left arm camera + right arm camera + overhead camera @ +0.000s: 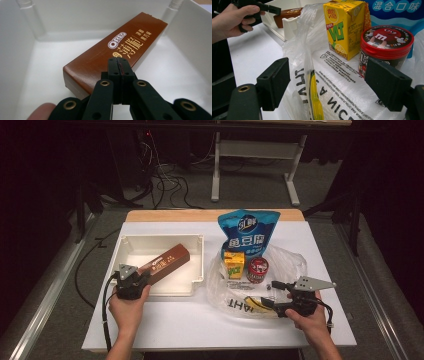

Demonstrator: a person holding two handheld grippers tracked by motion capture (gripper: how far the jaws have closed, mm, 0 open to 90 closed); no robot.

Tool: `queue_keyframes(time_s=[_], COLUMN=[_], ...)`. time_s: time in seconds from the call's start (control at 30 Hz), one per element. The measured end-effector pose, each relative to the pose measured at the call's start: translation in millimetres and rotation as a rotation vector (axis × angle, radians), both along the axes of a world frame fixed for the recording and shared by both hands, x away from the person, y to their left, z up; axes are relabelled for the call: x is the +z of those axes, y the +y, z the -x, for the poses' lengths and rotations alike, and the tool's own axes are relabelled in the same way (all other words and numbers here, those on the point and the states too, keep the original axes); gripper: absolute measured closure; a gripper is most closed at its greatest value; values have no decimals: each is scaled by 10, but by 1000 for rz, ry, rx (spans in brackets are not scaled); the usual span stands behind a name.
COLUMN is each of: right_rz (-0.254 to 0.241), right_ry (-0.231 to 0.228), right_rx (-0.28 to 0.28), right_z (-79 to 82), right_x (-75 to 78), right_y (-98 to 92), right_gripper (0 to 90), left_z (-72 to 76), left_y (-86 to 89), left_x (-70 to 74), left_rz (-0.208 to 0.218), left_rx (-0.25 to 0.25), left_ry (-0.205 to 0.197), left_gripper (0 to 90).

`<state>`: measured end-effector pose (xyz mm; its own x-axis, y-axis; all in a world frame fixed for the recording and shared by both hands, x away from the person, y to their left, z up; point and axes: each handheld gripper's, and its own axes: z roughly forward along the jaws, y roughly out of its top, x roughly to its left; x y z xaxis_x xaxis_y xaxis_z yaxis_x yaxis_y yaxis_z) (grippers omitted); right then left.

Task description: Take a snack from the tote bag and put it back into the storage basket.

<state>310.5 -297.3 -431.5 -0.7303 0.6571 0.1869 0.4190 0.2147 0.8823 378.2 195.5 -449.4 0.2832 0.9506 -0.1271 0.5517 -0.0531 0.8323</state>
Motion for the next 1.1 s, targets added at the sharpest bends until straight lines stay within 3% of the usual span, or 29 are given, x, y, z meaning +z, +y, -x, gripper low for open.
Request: queue_keyframes(time_s=[0.1, 0.23, 0.4, 0.47, 0.53, 0.67, 0.8, 1.0, 1.1], right_rz=[5, 8, 10, 4, 3, 4, -1, 3, 0], right_ry=[0, 4, -2, -2, -2, -2, -1, -3, -2], right_rx=[3, 7, 9, 4, 4, 3, 0, -2, -5], right_z=[-3, 3, 10, 7, 5, 7, 3, 8, 10], right_x=[-6, -5, 1, 1, 1, 2, 1, 7, 9], right_y=[6, 32, 31, 23, 16, 6, -4, 10, 5], right_gripper=[209, 209, 209, 210, 210, 210, 211, 211, 212], left_z=[8, 68, 155, 177, 173, 137, 111, -19, -142], left_y=[24, 4, -32, -82, -66, -56, -120, -390, -485], left_x=[-14, -20, -37, -84, -152, -128, -176, -160, -159], left_rz=[44, 58, 88, 29, 51, 52, 75, 29, 13], left_rx=[-16, -36, -74, -65, -52, -33, -51, -106, -103], left_ry=[13, 16, 53, 99, 129, 104, 118, 116, 143], left_gripper=[900, 900, 900, 900, 900, 900, 900, 900, 900])
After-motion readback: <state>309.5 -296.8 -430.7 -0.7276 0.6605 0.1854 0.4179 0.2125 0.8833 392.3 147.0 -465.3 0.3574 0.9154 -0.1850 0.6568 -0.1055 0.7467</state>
